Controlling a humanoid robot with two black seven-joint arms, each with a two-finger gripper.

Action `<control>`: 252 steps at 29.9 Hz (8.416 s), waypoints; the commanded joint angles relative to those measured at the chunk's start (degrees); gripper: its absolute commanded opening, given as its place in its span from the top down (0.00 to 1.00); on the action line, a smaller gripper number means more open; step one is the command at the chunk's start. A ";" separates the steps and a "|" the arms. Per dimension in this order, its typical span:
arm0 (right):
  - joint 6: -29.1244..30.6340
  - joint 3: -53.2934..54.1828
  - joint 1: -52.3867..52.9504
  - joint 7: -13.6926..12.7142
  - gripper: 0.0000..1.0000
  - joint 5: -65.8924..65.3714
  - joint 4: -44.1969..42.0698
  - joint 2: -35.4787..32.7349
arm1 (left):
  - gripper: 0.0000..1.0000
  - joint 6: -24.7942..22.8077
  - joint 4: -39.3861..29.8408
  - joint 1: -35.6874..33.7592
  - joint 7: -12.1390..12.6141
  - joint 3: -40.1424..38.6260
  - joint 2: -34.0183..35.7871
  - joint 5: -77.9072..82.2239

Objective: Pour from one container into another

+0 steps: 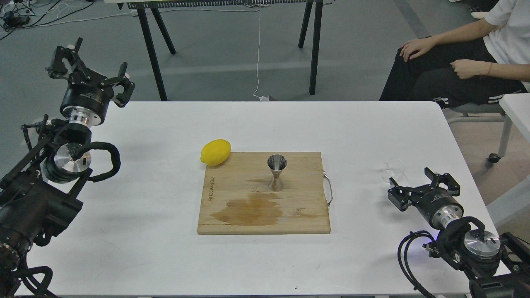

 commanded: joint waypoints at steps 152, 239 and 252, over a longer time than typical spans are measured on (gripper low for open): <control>-3.95 -30.67 27.03 -6.26 0.60 -77.61 19.26 0.30 | 0.00 0.79 -0.25 0.04 -0.13 -0.32 2.63 0.01; -4.83 -2.19 12.62 -12.59 0.58 -6.52 -6.93 -2.33 | 0.00 1.32 -0.69 -0.05 -0.13 -0.23 3.07 -0.08; -3.07 -1.92 12.35 -12.24 0.39 -2.02 -14.32 0.30 | 0.00 1.23 -0.69 -0.05 -0.22 -0.32 3.42 -0.08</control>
